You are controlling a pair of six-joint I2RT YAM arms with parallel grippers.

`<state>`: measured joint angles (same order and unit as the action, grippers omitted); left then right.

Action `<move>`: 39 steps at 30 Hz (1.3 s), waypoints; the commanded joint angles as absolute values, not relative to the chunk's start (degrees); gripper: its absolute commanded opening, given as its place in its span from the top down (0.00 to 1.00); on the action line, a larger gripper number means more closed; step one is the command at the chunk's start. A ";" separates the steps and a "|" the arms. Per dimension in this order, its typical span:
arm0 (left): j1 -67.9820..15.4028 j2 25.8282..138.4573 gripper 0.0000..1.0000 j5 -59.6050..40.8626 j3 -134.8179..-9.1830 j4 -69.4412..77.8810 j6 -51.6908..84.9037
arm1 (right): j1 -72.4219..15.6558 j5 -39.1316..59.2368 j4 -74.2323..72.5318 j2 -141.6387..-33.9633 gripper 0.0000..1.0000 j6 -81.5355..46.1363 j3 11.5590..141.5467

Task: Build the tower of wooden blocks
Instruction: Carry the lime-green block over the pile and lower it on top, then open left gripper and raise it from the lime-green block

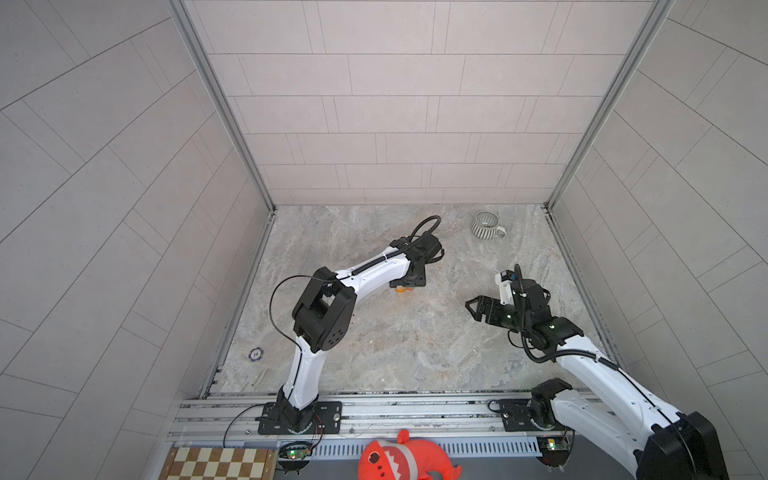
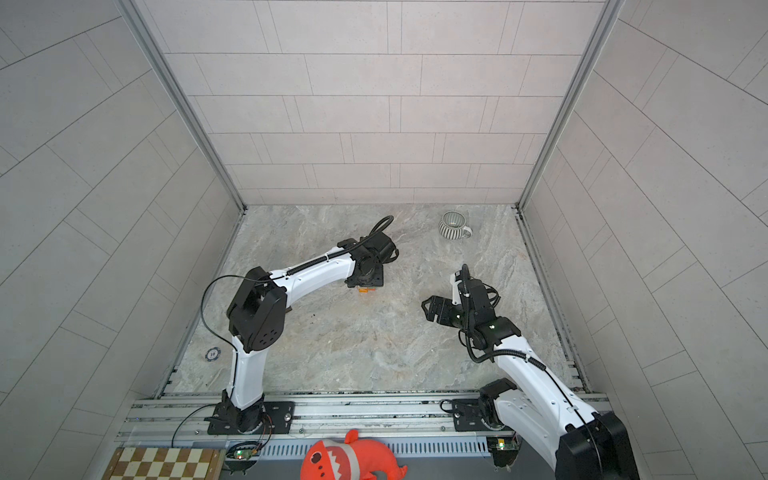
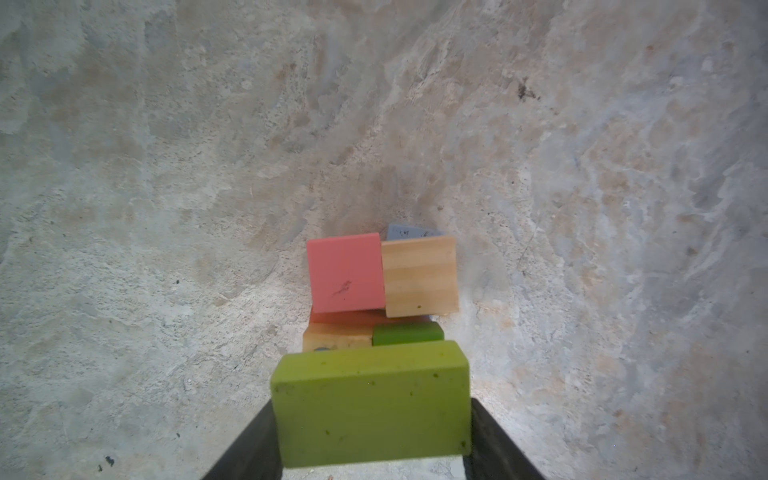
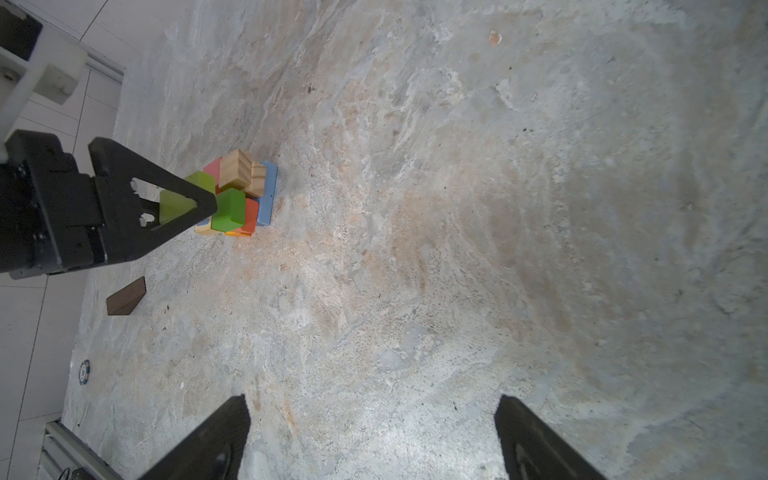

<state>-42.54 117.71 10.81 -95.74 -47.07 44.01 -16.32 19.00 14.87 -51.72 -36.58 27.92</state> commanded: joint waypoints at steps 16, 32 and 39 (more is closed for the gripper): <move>-40.69 120.24 0.60 10.42 -98.98 -48.43 42.85 | -15.91 19.07 15.87 -51.31 0.06 -34.76 27.67; -39.59 121.07 0.48 8.22 -98.80 -47.18 41.83 | -15.91 18.83 14.85 -53.00 0.06 -33.34 26.53; -39.47 120.26 0.30 7.13 -98.61 -47.24 40.30 | -15.91 18.96 14.02 -54.37 0.06 -33.34 26.35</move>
<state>-39.66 120.44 7.46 -98.87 -46.74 41.69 -16.08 19.07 14.55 -54.11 -33.85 26.98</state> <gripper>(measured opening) 0.691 0.945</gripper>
